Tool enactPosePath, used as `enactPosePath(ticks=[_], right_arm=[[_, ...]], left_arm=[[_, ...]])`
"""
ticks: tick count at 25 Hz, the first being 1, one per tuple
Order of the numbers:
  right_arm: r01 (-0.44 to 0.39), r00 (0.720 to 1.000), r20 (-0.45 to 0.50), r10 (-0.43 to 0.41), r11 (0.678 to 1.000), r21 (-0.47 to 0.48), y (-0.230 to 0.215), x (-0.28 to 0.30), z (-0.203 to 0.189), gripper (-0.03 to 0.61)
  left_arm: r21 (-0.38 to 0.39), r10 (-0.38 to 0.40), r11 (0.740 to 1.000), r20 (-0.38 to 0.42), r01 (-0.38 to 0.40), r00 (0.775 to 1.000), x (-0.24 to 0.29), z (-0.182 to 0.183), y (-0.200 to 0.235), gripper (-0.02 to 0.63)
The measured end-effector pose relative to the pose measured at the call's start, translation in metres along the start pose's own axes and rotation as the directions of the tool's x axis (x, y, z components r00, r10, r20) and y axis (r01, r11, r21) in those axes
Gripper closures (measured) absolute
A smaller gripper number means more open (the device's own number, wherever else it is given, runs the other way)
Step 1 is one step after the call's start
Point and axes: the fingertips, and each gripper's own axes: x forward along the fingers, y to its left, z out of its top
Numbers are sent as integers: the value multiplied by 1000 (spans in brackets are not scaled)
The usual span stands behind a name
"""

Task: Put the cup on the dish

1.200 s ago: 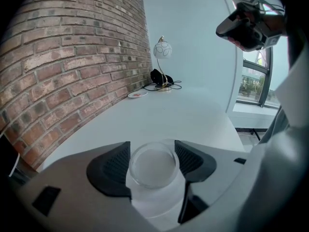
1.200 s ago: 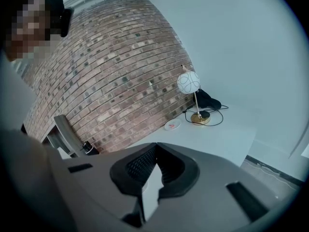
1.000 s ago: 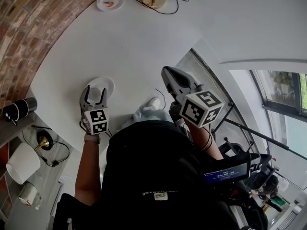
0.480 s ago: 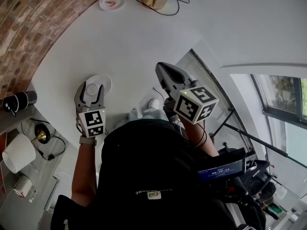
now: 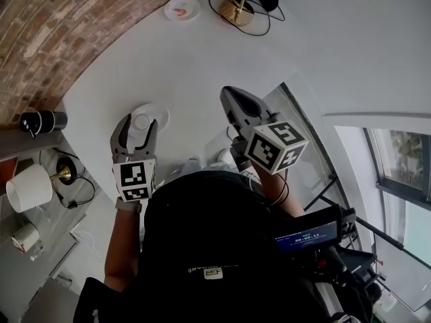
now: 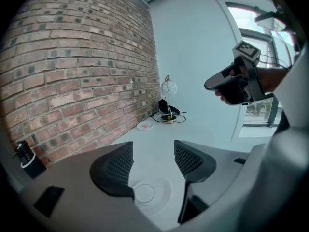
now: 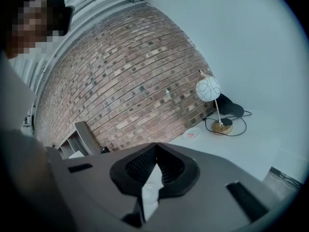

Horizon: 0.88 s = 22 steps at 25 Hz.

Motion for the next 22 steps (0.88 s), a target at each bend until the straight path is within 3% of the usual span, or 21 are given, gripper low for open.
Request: enactPosePath(ticks=[11,22], right_arm=[[-139,990,6,139,990,-37,31,16,18,575],[-249,969,-16,248,967,-63,61,20,22,575]], left_arm=[[-93,90,992,39,-86,995,-39,34,-6,345],[-276,150,955,124,-112,981,-83,58,-1,345]])
